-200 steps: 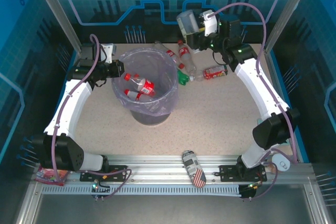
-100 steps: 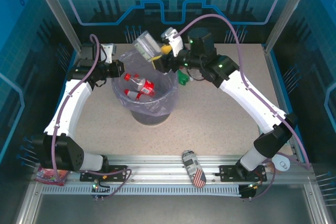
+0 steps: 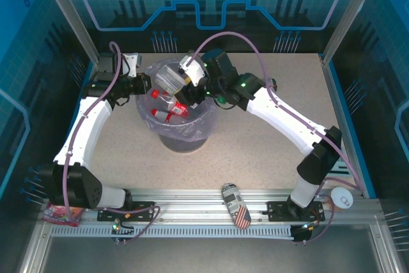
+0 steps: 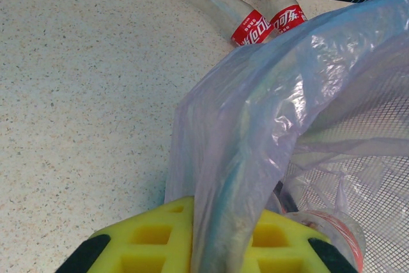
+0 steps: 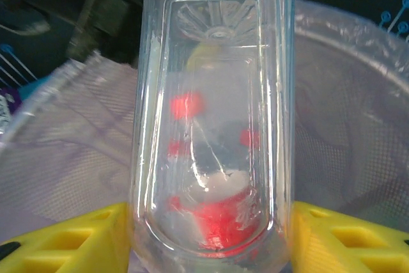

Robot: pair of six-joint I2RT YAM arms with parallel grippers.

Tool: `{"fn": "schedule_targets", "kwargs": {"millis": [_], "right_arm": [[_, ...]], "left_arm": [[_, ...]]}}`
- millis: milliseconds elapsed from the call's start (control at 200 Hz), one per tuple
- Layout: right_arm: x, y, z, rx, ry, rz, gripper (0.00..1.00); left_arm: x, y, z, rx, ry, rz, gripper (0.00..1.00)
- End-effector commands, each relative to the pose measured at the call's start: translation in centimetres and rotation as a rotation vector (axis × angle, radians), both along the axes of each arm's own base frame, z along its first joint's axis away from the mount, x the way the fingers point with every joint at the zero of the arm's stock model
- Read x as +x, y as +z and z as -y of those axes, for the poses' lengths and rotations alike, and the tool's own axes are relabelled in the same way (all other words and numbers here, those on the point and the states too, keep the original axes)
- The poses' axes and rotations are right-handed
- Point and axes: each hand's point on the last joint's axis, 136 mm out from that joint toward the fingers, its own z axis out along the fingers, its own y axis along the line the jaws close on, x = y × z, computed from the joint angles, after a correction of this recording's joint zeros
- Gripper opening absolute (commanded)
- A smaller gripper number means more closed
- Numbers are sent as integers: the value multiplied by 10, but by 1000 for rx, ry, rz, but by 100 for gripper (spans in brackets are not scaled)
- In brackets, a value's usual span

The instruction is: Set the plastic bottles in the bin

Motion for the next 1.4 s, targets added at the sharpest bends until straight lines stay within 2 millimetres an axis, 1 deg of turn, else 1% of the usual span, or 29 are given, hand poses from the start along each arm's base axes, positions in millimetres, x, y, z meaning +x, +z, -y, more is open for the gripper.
{"fn": "schedule_targets", "kwargs": {"millis": [0,140,325,465,585,645,750,840,1031,1266,1396], "right_arm": [[13,-12,0,-98,-51,39,62],[17,-31,0,-172,-74,40,62],[25,-49,11,-263,-122,56,62],[33,-69,18,-326,-155,55,62],[33,-78,16,-320,-152,35,63],[33,-80,16,-321,-152,28,66],[33,-77,16,-311,-151,30,77],[33,-72,16,-295,-153,34,82],[31,-54,13,-235,-140,40,84],[29,-41,7,-187,-117,35,86],[25,-17,3,-115,-93,56,89]], "left_arm": [[-32,-57,14,18,-71,-219,12],[-32,-58,14,22,-69,-219,13],[-32,-59,13,25,-70,-222,13],[-32,-59,13,24,-71,-222,12],[-32,-59,13,25,-69,-222,12],[-32,-59,13,26,-69,-222,13],[-32,-58,13,25,-70,-220,12],[-32,-59,14,24,-71,-223,12],[-33,-57,13,27,-71,-216,13],[-32,-55,13,26,-69,-210,13],[-31,-49,10,29,-45,-186,10]]}}
